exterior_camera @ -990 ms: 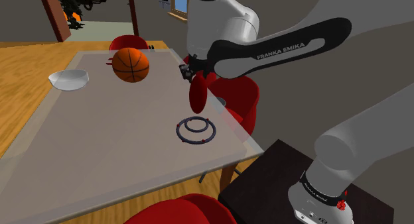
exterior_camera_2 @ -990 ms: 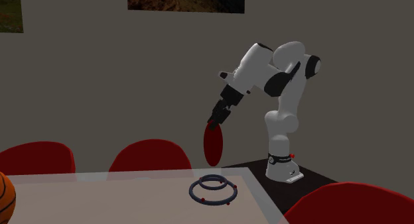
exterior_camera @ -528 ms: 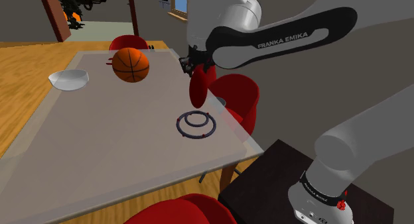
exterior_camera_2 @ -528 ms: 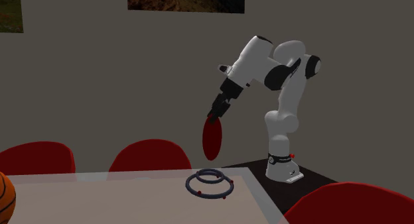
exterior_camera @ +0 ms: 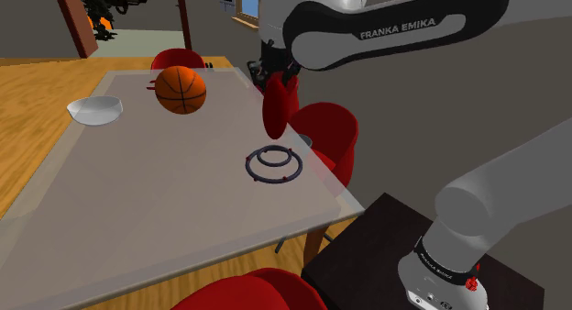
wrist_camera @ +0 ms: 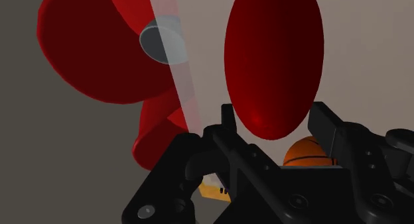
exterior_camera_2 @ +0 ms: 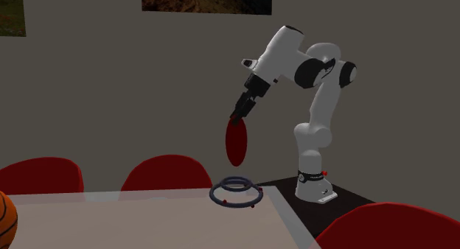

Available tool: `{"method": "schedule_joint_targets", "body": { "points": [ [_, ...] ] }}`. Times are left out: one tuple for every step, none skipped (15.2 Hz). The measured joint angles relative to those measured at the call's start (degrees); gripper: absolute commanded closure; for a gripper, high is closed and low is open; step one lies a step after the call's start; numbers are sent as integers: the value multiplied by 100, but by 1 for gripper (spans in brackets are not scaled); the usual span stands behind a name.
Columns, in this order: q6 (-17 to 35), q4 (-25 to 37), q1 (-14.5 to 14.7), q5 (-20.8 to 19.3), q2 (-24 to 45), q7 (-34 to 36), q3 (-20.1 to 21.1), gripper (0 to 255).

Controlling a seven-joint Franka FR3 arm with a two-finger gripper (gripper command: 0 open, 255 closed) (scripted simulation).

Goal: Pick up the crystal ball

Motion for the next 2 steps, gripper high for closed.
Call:
{"method": "schedule_joint_targets", "body": {
  "points": [
    [-52,39,10,21,-21,-32,-17,255],
    [-103,95,10,27,-17,-51,-17,255]
  ]
}}
